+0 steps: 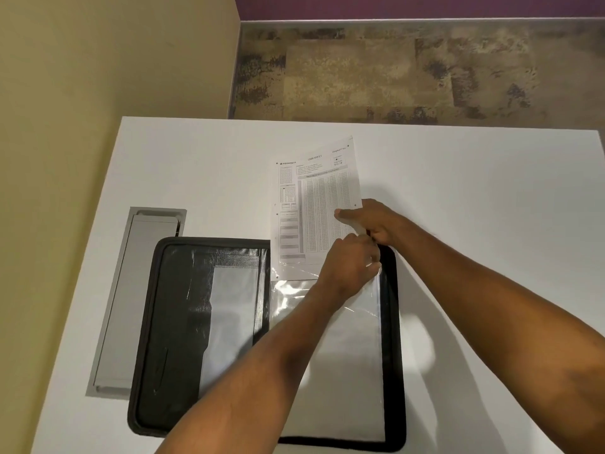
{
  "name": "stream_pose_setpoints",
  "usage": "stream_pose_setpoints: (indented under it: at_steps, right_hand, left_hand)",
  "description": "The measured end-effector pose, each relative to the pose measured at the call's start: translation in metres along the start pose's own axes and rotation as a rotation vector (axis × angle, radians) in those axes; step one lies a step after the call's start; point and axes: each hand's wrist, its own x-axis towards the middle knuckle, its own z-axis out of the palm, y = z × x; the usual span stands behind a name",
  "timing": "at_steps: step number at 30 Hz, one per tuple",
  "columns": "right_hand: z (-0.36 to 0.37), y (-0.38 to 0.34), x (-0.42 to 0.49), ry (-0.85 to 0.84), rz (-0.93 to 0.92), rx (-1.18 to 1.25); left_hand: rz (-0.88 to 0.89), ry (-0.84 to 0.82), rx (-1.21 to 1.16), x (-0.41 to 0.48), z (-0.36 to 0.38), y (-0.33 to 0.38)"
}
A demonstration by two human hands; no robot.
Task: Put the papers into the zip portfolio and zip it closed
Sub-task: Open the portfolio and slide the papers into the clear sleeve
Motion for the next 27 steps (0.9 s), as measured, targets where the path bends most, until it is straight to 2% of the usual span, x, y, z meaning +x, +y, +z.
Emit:
stream_pose_setpoints:
  at_steps: [3, 6, 10, 15, 22, 24, 27]
  right_hand:
    - [-0.009, -0.006, -0.003, -0.033, -0.041, -0.001]
    - [-0.019, -0.007, -0.004, 0.011, -0.1, -0.061]
    - [-0.031, -0.005, -0.005, -0.026, -0.103, -0.09]
    - [-0.034, 0.006, -0.015, -0.049, -0.057, -0.084]
    - [-0.038, 0.02, -0.028, -0.128, -0.07, -0.147]
    - [-0.038, 0.014, -0.024, -0.105, -0.055, -0.144]
    - [-0.037, 0.001, -0.015, 0.017, -0.063, -0.05]
  left_hand:
    - [-0.007, 0.047, -0.085, -0.003, -0.004, 0.0]
    - [0.02, 0.026, -0.03, -0.003, -0.007, 0.0]
    - [0.022, -0.034, 0.035, 0.0, -0.01, -0.003]
    - [-0.114, -0.019, 0.027, 0.005, -0.007, -0.002]
    - [-0.187, -0.025, -0.029, 0.011, -0.005, 0.001]
    - [-0.188, -0.052, -0.022, 0.012, -0.006, 0.001]
    - [-0.203, -0.077, -0.019, 0.014, -0.006, 0.003]
